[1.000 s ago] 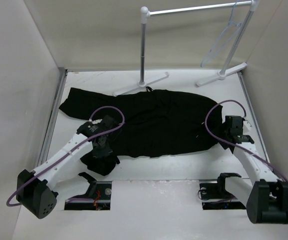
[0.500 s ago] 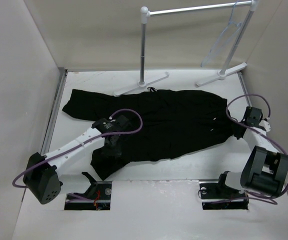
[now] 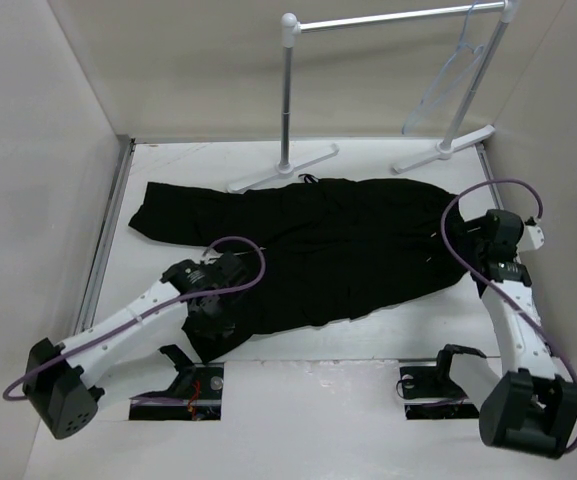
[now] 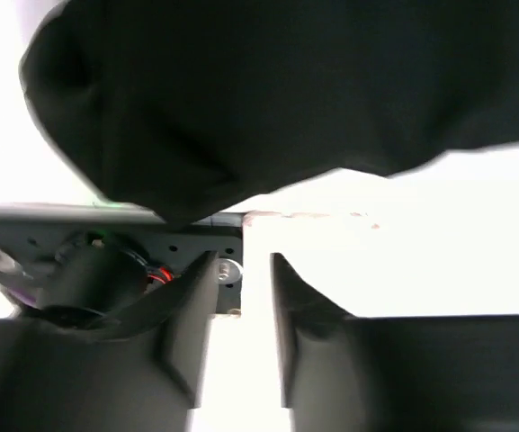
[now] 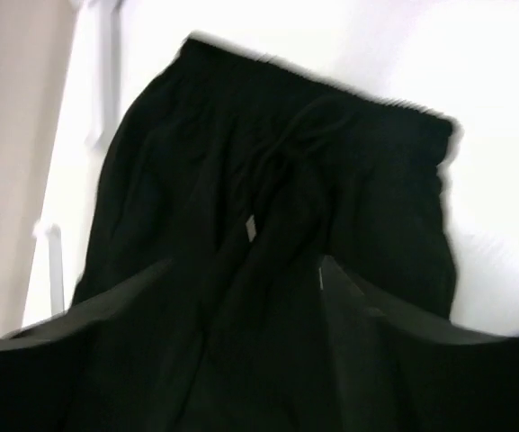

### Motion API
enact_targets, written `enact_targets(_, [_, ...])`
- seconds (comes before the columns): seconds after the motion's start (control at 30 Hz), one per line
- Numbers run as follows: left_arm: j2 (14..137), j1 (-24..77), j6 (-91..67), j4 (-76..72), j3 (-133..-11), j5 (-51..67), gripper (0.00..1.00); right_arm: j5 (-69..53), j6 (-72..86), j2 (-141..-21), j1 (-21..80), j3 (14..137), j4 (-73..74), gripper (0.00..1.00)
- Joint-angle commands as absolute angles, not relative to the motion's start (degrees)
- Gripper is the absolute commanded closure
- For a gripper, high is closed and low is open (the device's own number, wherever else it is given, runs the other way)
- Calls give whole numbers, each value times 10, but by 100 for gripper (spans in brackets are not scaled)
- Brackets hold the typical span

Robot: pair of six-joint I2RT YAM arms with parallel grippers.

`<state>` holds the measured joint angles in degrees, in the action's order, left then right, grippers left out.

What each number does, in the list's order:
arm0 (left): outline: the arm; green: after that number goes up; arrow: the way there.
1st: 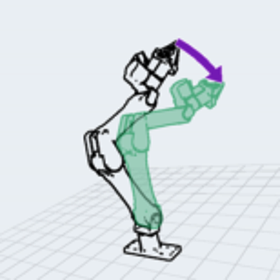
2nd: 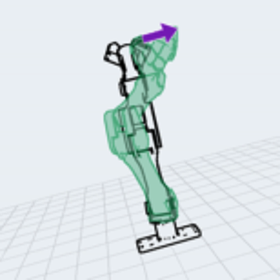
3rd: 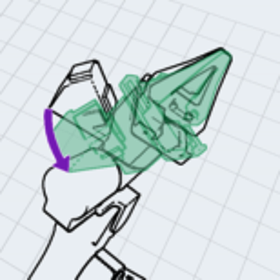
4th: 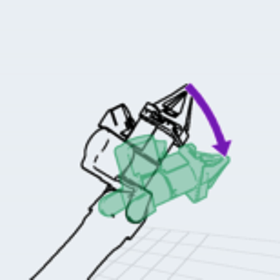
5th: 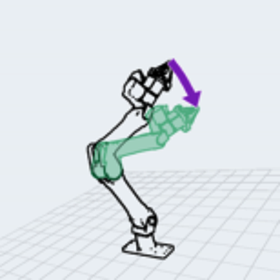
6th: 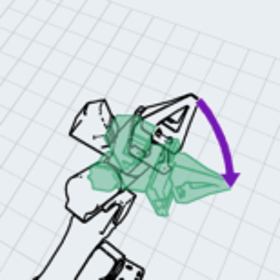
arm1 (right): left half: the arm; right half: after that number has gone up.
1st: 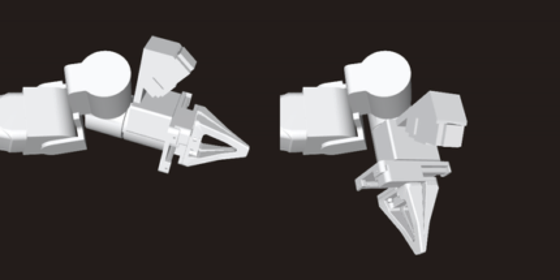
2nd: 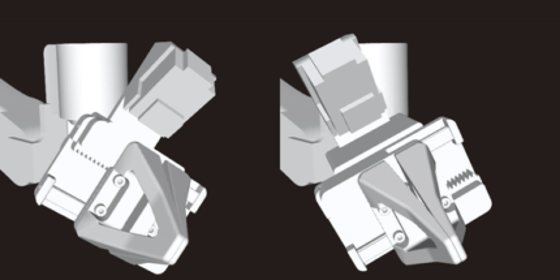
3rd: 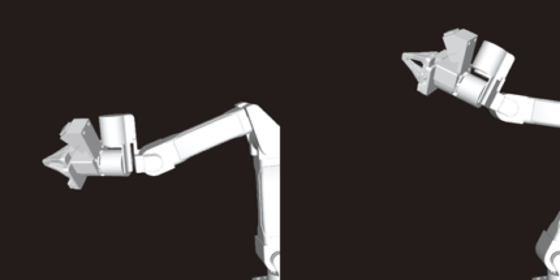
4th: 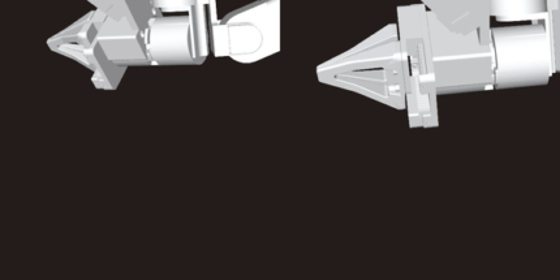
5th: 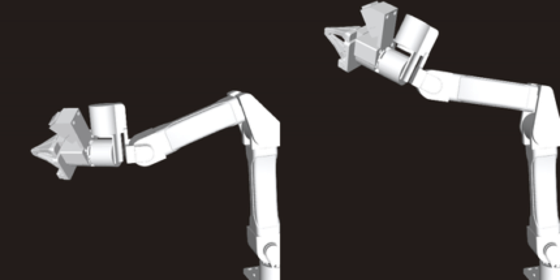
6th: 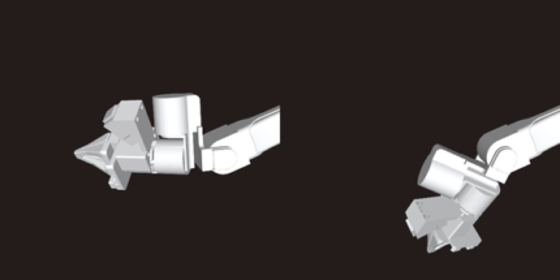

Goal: Place the trousers on the hanger
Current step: Flatten out the trousers at the center of the board.

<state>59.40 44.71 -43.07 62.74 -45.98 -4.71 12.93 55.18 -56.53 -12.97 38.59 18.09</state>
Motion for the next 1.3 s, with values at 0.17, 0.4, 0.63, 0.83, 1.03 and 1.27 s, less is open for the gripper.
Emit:
enact_targets(0.17, [368, 351, -672, 636, -459, -235, 58, 134, 483, -482, 34, 360, 224, 75])
enact_targets(0.4, [360, 154, -731, 643, -419, -149, 36, 113, 454, -453, 124, 329, 245, 64])
enact_targets(0.63, [365, -32, -731, 595, -332, 2, 35, 102, 438, -438, 145, 323, 250, 31])
enact_targets(0.83, [428, -24, -748, 498, -273, 50, 44, 88, 451, -440, 148, 316, 250, 27])
enact_targets(1.03, [448, -23, -737, 438, -297, 10, 93, 104, 467, -440, 114, 307, 250, 27])
enact_targets(1.27, [500, -18, -563, 488, -533, -186, 96, 104, 475, -453, 82, 291, 250, 24])
